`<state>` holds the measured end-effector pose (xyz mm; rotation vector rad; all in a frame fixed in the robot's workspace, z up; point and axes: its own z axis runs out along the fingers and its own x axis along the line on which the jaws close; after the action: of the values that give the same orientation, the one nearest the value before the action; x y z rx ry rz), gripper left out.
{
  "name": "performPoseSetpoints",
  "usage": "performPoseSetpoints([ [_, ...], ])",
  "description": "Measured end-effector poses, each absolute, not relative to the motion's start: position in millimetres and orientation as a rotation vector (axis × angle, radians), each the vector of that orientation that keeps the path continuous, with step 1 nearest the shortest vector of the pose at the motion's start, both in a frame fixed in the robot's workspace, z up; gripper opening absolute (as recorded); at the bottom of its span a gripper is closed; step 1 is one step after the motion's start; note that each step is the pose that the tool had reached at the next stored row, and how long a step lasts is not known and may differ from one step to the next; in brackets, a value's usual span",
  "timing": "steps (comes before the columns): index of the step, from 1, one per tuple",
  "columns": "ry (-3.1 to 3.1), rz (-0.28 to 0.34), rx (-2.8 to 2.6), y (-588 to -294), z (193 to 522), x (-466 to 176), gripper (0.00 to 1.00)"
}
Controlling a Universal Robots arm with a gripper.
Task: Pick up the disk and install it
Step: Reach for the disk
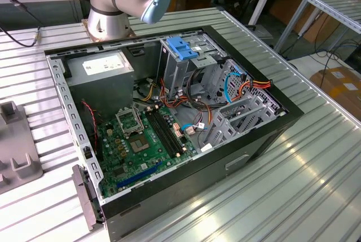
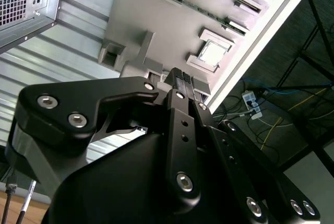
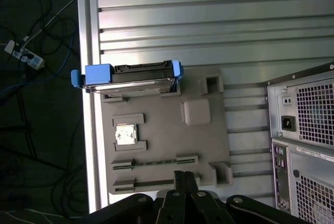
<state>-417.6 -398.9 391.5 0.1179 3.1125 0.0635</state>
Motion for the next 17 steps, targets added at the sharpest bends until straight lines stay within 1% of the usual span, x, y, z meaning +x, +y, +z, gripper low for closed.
performPoseSetpoints([
  [17,3.113,0.062,0.118,-398.9,391.3,-423.5,0.10],
])
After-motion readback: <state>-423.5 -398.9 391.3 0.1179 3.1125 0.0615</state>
